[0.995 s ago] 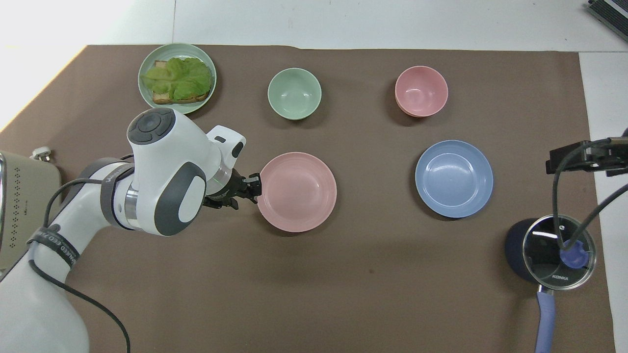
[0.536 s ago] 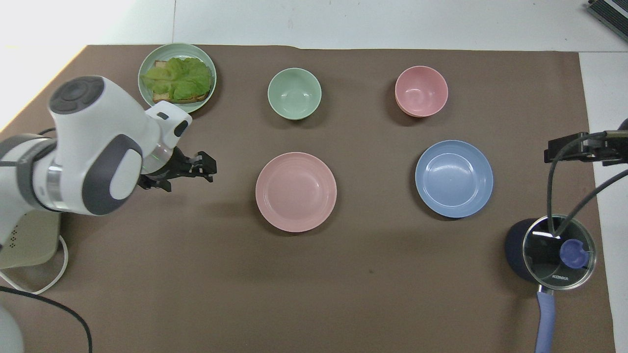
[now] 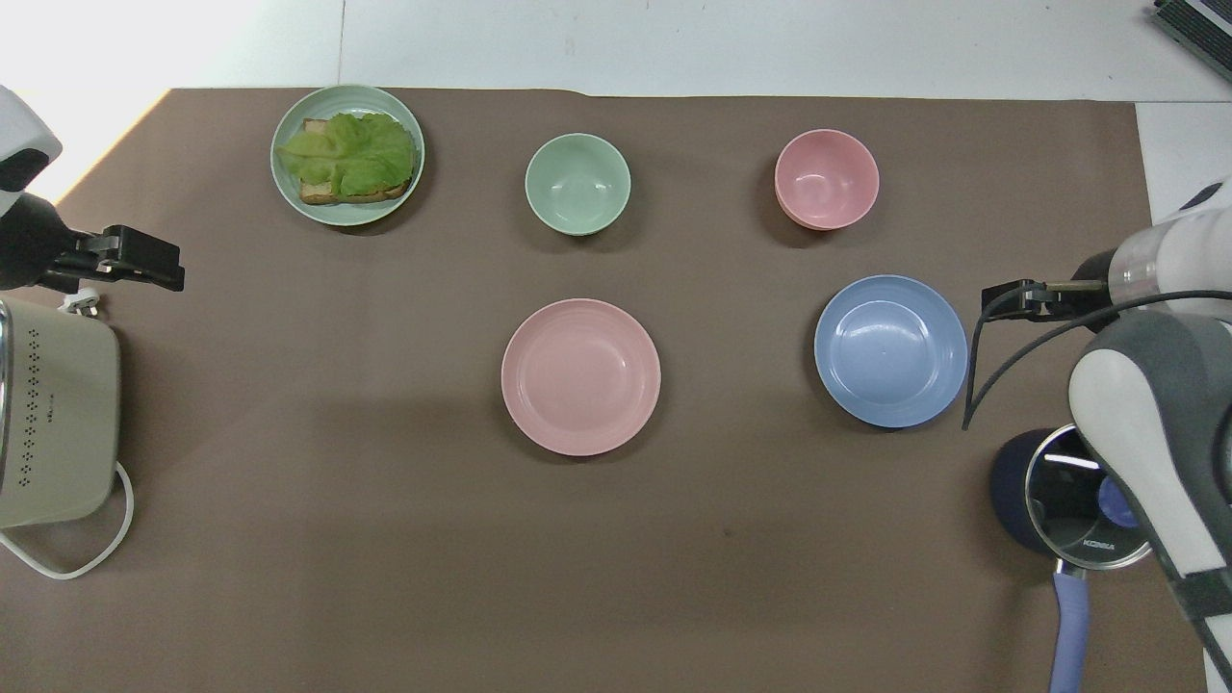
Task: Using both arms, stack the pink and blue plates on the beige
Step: 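Withdraw the left gripper while the right gripper reaches the blue plate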
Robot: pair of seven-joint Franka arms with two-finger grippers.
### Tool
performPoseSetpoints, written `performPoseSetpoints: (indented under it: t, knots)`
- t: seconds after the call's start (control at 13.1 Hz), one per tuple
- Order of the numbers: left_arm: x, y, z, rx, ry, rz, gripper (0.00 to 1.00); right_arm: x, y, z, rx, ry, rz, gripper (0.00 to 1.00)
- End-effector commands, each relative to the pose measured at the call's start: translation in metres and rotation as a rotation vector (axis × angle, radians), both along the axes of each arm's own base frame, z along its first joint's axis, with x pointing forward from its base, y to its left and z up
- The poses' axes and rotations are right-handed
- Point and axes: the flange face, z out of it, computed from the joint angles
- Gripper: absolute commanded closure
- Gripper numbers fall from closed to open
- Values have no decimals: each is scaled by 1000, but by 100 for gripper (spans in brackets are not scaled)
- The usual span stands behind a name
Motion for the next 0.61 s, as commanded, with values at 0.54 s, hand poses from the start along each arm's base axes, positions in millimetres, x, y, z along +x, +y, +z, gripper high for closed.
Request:
performPoseSetpoints:
  t: [0.54]
  knots:
    - [-19, -2, 32, 23, -36, -24, 0, -5, -28, -109, -6, 2, 74, 0]
